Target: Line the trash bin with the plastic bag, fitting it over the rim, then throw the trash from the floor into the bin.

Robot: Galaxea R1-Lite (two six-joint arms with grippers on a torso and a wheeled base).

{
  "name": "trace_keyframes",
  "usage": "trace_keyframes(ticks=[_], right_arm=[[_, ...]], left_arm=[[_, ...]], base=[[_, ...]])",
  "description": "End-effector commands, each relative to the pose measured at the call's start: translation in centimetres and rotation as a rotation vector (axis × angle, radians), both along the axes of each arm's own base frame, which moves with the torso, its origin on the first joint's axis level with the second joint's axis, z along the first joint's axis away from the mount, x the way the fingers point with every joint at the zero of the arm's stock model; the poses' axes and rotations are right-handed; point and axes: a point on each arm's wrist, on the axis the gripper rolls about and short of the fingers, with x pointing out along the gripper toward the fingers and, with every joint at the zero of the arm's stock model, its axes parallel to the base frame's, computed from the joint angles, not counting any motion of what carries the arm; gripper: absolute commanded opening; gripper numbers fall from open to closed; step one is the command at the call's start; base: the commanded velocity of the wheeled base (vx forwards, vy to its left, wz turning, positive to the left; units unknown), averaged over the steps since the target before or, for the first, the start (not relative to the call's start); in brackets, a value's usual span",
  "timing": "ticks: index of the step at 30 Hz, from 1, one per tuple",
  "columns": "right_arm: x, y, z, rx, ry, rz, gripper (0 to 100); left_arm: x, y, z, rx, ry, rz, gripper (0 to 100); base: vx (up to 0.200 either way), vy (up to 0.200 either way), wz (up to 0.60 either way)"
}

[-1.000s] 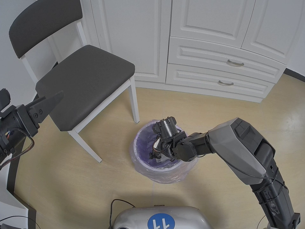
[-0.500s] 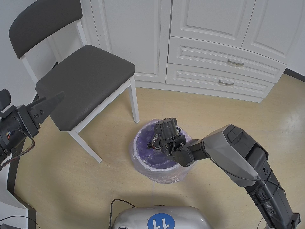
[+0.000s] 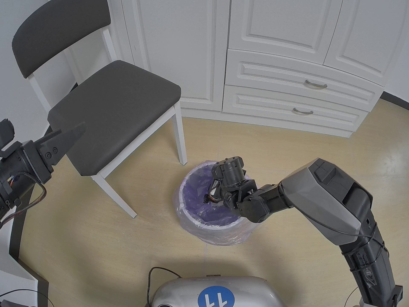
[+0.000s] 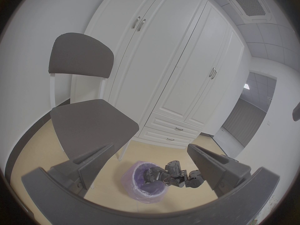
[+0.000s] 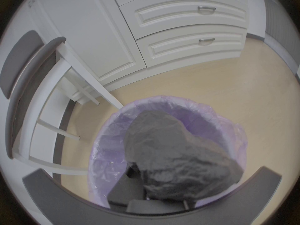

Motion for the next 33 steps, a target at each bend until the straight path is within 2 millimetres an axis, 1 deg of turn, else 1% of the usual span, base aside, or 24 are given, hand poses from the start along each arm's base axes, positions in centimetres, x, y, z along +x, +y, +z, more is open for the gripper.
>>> trace_keyframes(ticks=[1,3,5,9,14,15,17,18,19,20,21,27,30,33], right_arm=[[0.4,-1.0,-0.3,-0.046,0.001,-0.022,0],[1.0,-1.6,-1.7,-0.081,0.015,-0.031,0],[1.3,-2.0,-2.1,-0.099,0.015,-0.042,0],[1.4,-2.1,-2.1,-0.11,0.01,-0.055,0],[1.3,-1.9,-1.3,-0.099,-0.005,-0.056,0],[0.7,-1.5,0.0,-0.072,-0.016,-0.043,0],[0.3,-0.8,0.4,-0.046,-0.022,-0.036,0],[0.3,-0.8,0.4,-0.045,-0.022,-0.037,0],[-0.3,-0.1,0.5,-0.018,-0.019,-0.03,0],[-0.3,-0.1,0.5,-0.017,-0.019,-0.031,0],[-0.7,0.7,0.2,-0.008,-0.016,-0.019,0],[-0.9,1.4,-2.7,-0.032,0.018,-0.007,0],[-1.0,1.8,-2.9,-0.027,0.02,-0.002,0],[-1.6,2.9,-2.7,0.025,0.019,0.004,0]], left_arm=[[-0.1,0.0,0.1,-0.002,-0.004,0.0,100],[-0.2,0.0,0.1,-0.003,-0.005,0.0,100],[-0.2,0.0,0.1,-0.002,-0.006,0.0,100],[-0.2,0.0,0.1,-0.002,-0.006,0.0,100],[-0.1,0.0,0.1,-0.002,-0.004,-0.001,100],[-0.1,0.0,0.1,-0.002,-0.004,0.0,100],[-0.1,0.0,0.0,-0.001,-0.003,0.0,100],[-0.1,0.0,0.0,-0.001,-0.003,-0.001,100],[-0.1,0.0,0.0,-0.001,-0.003,-0.001,100],[-0.1,0.0,0.1,-0.002,-0.006,-0.001,100],[-0.1,0.0,0.0,-0.001,-0.003,-0.001,100],[-0.2,0.0,0.1,-0.002,-0.007,-0.001,100],[-0.2,0.0,0.1,-0.002,-0.007,-0.001,100],[-0.1,0.0,0.1,-0.002,-0.006,-0.001,100]], base=[[0.0,0.0,0.0],[0.0,0.0,0.0],[0.0,0.0,0.0],[0.0,0.0,0.0],[0.0,0.0,0.0],[0.0,0.0,0.0],[0.0,0.0,0.0],[0.0,0.0,0.0],[0.0,0.0,0.0],[0.0,0.0,0.0],[0.0,0.0,0.0],[0.0,0.0,0.0],[0.0,0.0,0.0],[0.0,0.0,0.0]])
